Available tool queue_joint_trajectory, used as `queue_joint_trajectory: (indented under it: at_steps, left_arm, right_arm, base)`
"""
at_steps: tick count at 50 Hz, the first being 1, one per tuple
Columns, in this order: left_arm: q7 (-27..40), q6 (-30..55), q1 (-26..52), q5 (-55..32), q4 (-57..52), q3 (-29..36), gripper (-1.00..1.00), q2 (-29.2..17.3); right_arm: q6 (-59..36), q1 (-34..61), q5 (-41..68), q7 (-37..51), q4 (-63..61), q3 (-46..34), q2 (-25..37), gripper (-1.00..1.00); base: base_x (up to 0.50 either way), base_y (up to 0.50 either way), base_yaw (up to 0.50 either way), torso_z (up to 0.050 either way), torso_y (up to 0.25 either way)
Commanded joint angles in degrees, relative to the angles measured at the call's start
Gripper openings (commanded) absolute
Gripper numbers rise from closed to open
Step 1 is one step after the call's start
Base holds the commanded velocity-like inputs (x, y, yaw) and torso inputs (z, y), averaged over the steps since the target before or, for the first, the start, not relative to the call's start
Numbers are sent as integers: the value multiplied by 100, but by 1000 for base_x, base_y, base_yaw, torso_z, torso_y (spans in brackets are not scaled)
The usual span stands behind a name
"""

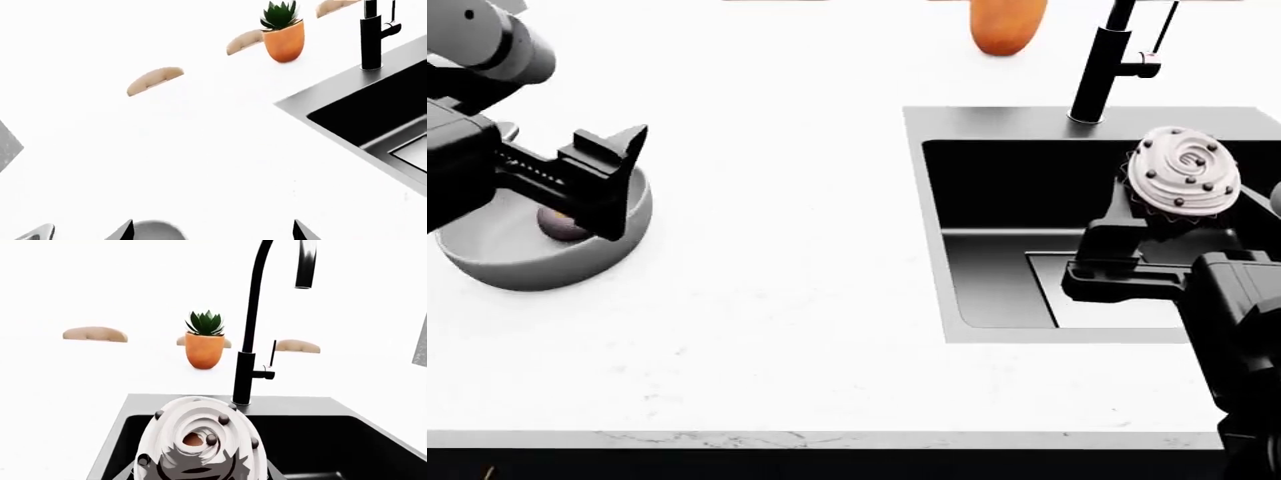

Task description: Pick up the bowl with donut and place it on the tray. Pick up the cupcake and place it on the tray.

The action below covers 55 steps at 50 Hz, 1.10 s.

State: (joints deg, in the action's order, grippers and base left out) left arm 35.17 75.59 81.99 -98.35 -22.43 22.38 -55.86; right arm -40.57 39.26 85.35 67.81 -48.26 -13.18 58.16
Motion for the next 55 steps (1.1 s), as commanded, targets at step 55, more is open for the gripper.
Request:
queue_joint_trajectory:
  at_steps: [55]
  left_arm:
    - [-1838,524,490,2077,1795,2410,100,658]
  right_arm:
    - [31,-191,-427,-326,246,-33,-133,-100]
  base:
    - [0,0,0,0,0]
